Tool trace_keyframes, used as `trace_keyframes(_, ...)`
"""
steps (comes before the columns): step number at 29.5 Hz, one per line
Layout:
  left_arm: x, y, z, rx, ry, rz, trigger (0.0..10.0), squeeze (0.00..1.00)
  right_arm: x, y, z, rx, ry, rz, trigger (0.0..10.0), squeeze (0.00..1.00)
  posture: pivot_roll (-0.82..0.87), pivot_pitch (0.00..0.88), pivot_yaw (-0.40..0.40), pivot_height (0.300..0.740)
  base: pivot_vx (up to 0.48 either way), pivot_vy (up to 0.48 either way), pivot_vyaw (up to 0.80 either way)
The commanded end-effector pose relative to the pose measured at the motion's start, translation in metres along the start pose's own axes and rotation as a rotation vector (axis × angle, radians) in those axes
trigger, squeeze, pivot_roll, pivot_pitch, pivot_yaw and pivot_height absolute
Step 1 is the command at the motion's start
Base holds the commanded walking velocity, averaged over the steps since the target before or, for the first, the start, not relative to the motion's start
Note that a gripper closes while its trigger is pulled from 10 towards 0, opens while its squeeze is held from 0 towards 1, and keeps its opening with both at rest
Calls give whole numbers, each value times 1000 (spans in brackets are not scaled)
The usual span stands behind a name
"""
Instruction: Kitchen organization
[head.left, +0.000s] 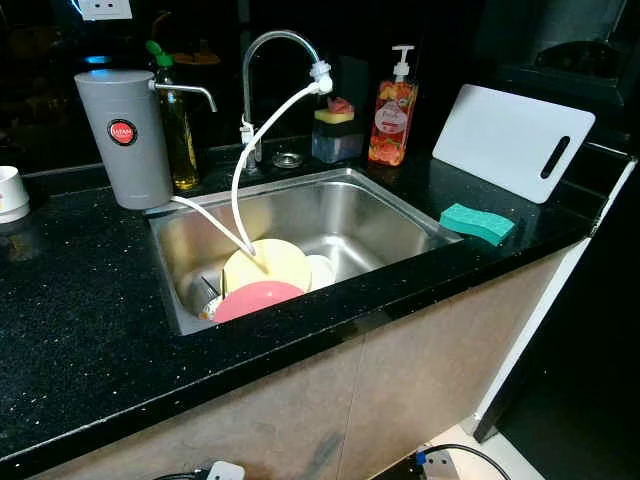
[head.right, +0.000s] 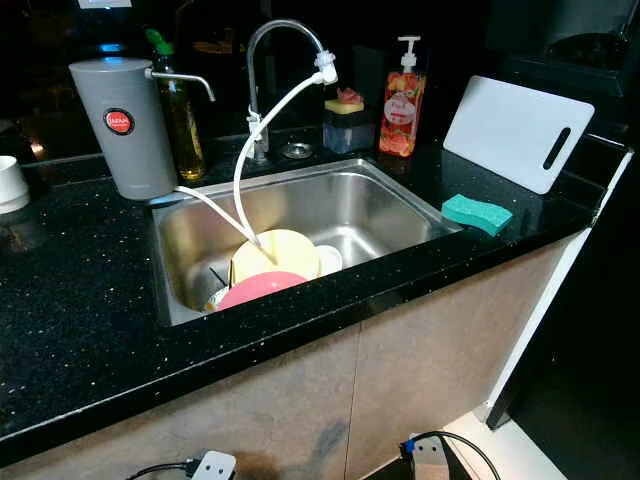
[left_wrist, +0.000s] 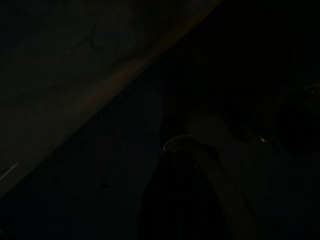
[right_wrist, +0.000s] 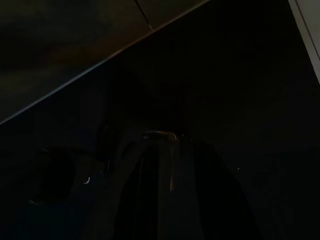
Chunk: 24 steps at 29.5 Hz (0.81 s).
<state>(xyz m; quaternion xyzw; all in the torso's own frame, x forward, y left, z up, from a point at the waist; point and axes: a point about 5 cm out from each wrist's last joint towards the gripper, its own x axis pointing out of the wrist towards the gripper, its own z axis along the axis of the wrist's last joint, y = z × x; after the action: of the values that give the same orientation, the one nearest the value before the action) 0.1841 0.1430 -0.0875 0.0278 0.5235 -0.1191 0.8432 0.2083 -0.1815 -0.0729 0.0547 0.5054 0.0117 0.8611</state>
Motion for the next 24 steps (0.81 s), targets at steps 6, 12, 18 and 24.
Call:
trace_keyframes(6, -1, 7, 4, 15, -2, 12, 10000, 0, 2, 10, 3, 43, -12, 11, 10000, 0, 9, 0, 4, 740, 0, 0, 0)
trace_keyframes(12, -2, 9, 6, 7, -6, 17, 10000, 0, 2, 12, 1, 34, -1, 20, 10000, 0, 20, 6, -6, 740, 0, 0, 0)
trace_keyframes(18, -2, 11, 6, 8, -6, 19, 10000, 0, 2, 14, 0, 33, 0, 25, 10000, 0, 15, 13, -4, 740, 0, 0, 0)
trace_keyframes(24, -2, 12, 6, 13, -3, 20, 10000, 0, 2, 15, -3, 39, 1, 24, 10000, 0, 15, 19, 2, 740, 0, 0, 0)
